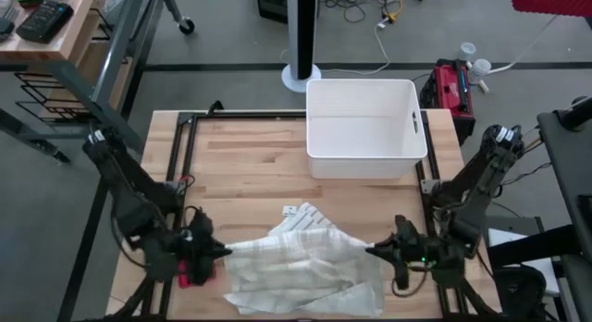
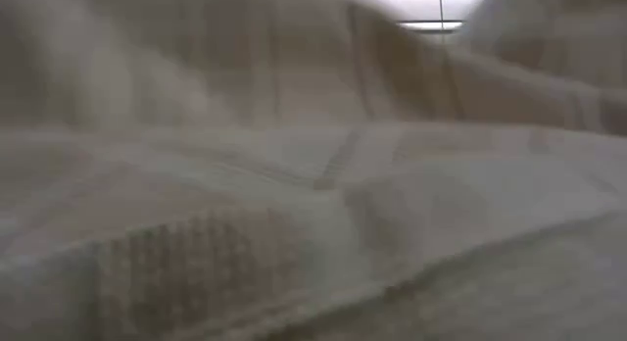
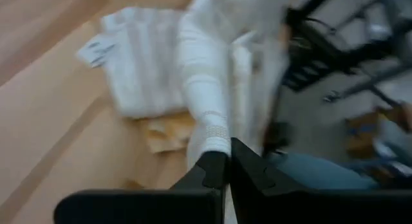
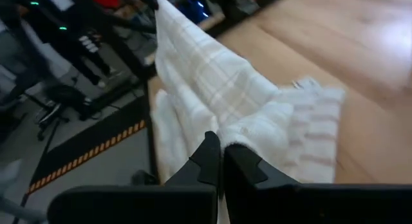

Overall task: Fold towel
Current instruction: Fold the light brown kitchen towel

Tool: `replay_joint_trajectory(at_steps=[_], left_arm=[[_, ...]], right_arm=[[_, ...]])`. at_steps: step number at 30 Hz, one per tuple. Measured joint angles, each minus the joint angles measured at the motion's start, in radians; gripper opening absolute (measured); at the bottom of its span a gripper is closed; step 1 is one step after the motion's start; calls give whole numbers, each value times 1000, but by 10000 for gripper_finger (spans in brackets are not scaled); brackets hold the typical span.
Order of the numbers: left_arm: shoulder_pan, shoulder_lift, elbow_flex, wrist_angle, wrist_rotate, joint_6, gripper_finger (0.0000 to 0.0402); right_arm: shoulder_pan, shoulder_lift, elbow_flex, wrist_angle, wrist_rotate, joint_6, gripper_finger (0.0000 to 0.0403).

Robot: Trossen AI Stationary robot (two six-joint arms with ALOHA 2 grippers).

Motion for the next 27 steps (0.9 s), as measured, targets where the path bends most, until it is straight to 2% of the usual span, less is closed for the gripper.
replay_joint_trajectory(at_steps=[3, 11, 17, 20, 23, 27], left_arm=[[-56, -3, 106, -9, -36, 67, 0], [-277, 46, 394, -67, -289, 232, 0], [-415, 119, 524, -84, -486, 265, 0], [-460, 157, 590, -83, -610, 294, 0], [-479, 186, 678, -82, -655, 382, 0], [-484, 217, 799, -80, -715, 511, 0]], right_arm=[[29, 5, 78, 0, 37, -100, 0], [125, 26, 276, -16, 110, -360, 0], [230, 57, 405, -12, 263, -499, 0], [265, 79, 472, -7, 351, -558, 0], [273, 94, 540, -4, 408, -609, 0], [269, 113, 623, -6, 427, -702, 0]])
